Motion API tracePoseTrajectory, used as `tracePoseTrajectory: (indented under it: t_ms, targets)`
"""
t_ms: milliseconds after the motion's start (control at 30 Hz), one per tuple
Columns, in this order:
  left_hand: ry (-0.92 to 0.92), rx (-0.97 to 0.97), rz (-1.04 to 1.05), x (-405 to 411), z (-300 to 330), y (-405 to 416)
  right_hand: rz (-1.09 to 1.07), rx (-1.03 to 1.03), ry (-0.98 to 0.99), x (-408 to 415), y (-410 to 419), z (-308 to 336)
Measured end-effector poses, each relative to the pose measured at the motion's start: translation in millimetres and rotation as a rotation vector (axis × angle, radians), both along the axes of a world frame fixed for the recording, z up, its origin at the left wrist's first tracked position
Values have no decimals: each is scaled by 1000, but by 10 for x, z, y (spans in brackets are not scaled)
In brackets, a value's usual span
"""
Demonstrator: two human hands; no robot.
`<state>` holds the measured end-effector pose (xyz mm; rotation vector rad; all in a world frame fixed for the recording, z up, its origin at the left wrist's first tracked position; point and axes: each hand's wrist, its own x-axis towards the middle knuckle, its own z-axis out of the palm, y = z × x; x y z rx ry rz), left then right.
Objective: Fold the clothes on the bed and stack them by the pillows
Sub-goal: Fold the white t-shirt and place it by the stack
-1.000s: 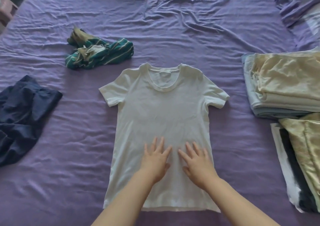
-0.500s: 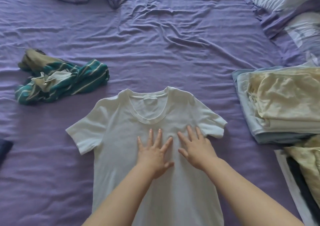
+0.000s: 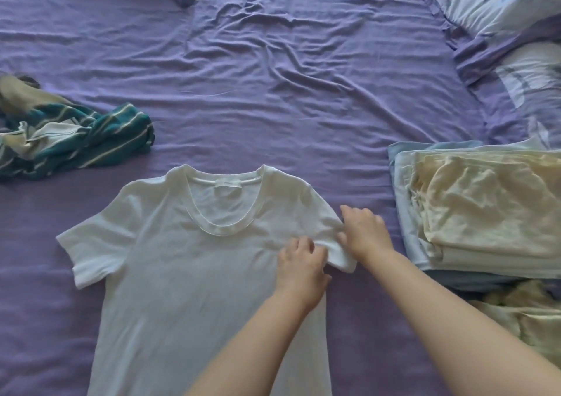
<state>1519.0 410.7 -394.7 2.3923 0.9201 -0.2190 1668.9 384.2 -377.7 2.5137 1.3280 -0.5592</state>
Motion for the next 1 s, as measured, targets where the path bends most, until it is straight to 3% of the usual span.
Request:
tracePoseTrajectory:
  t_ms: [133,233,333,400,467,567,700,800,867,1000]
  targets:
    - [-57,-214,145,89,-50,9,-164,207,179,56,49,122]
    - [-228,-551,500,32,60,215,-171,262,241,-65,162,275]
    - [-350,-926,873,-31,278,529,-336,369,675,-301,340,376]
    - [-337,-1013,895,-89,370,721,-472,406,921,-424,414,390]
    - [-298,-991,867,-135,397,825,-460,381,951,-481,406,371]
    - [-233,-868,821,-174,344,841,-332,355,829,-509,320,304]
    - [-147,-486,674,-221,232,891,-313,365,724,-514,180,250]
    - [-124,-325,561,-254,194,950,-292,279,834,-619,66,193]
    - [-134,-225,466,-301,165,954,-130,239,779,-721,6,157]
    - [-56,34,201,-538,70,853,410,207,300,-887,-135,36]
